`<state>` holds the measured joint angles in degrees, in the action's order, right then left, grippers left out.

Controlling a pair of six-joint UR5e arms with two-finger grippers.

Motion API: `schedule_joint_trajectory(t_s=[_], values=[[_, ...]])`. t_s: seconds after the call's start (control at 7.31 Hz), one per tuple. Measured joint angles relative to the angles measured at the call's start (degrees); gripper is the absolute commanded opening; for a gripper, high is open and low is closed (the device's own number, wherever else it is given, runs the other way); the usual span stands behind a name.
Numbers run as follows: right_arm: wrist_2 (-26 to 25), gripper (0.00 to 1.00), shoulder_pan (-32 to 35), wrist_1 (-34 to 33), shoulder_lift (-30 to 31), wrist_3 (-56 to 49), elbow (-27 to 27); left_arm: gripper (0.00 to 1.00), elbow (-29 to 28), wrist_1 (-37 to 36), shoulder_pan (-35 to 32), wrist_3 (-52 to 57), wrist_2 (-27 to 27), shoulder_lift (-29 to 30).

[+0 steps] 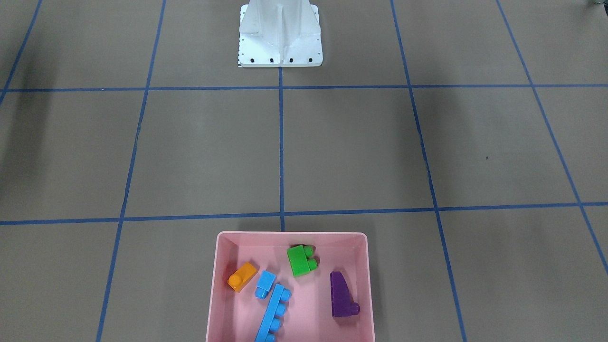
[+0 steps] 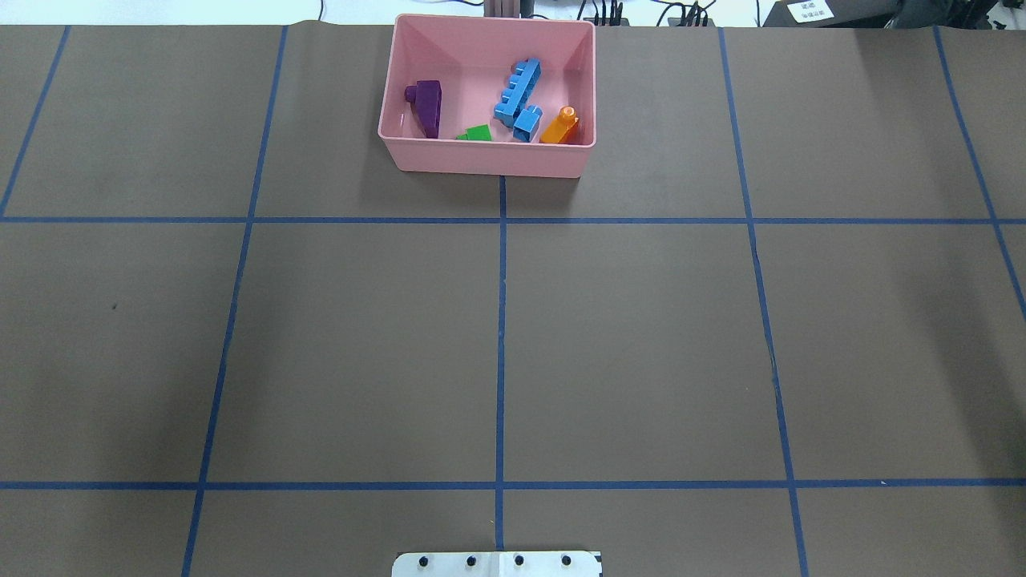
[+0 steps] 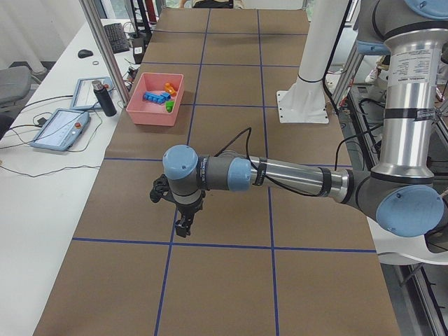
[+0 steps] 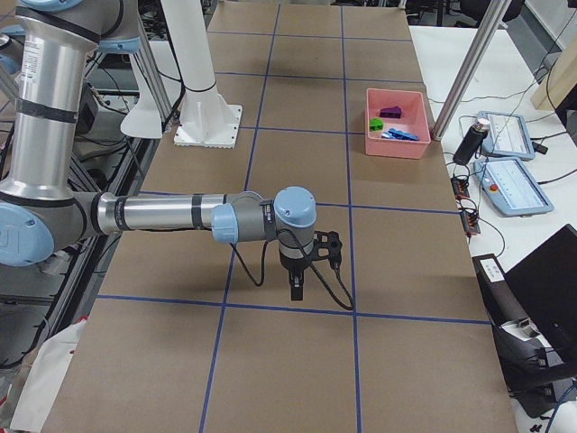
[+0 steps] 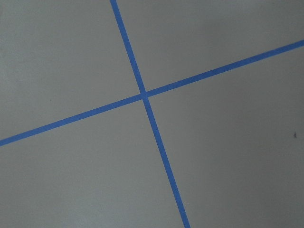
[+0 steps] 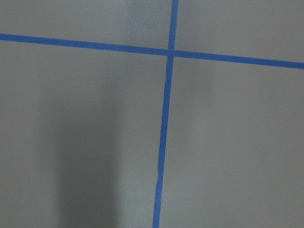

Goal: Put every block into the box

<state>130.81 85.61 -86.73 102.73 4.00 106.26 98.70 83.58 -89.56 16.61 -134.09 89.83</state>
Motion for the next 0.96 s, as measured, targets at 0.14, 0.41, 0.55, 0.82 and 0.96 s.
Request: schedule_joint_trajectory(t_s=[0.14,0.41,0.55,0.82,0.96], values=[[0.0,1.0,0.0,0.0,-0.3,0.1,0.0,1.0,0.0,0.0,0.0,0.0,0.0,0.0],[-0.2,1.0,0.0,0.0,-1.5,0.1,-0.2,1.0,0.1,0.1,0.0,0.0,0.0,0.1],[-0.3,1.0,0.0,0.0,-2.0,0.3,-0.2,1.0,0.1,0.1,0.0,0.0,0.0,0.3],[-0.3,1.0,-0.2,0.0,-2.9,1.4,-0.6,1.0,0.1,0.1,0.1,0.0,-0.1,0.6],[-0.3,1.0,-0.4,0.0,-3.5,1.7,-1.1,1.0,0.1,0.1,0.1,0.0,-0.1,0.6]])
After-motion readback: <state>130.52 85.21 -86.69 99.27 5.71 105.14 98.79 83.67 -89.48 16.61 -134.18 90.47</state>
